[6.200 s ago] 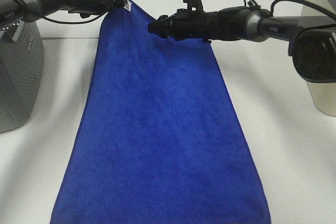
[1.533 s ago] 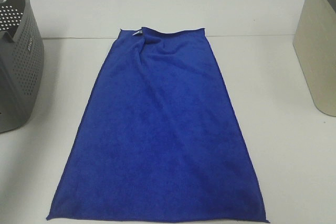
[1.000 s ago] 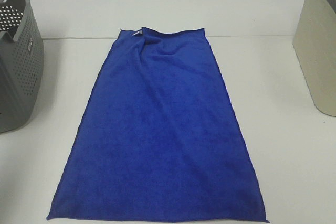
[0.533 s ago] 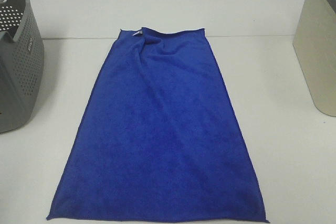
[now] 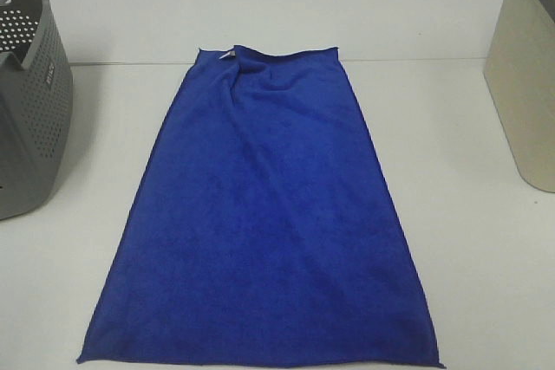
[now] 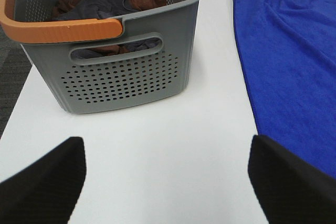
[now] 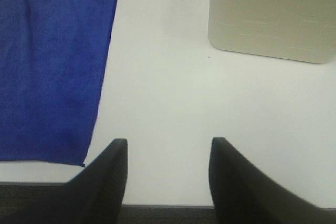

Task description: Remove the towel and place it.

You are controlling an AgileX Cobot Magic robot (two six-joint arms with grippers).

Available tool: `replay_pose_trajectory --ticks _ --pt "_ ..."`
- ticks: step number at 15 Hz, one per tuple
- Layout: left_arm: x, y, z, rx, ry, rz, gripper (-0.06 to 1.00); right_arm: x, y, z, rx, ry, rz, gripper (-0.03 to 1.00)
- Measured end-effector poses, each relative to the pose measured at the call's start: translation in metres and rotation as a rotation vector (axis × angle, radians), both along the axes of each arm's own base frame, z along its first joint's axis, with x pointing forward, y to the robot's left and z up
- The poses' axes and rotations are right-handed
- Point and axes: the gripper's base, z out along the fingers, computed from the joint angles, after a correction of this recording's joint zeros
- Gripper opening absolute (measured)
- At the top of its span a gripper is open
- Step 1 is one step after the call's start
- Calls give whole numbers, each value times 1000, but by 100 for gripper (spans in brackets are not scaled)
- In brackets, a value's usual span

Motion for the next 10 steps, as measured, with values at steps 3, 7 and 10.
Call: replay_pose_trajectory --ticks 3,7,10 --pt "0 0 0 -4 1 -3 78 8 0 -2 4 -58 0 49" --pt "0 -1 0 -9 1 -6 78 12 1 -4 15 -76 7 49" --pt "-1 -2 0 -17 1 37 78 12 1 -4 18 -78 9 49"
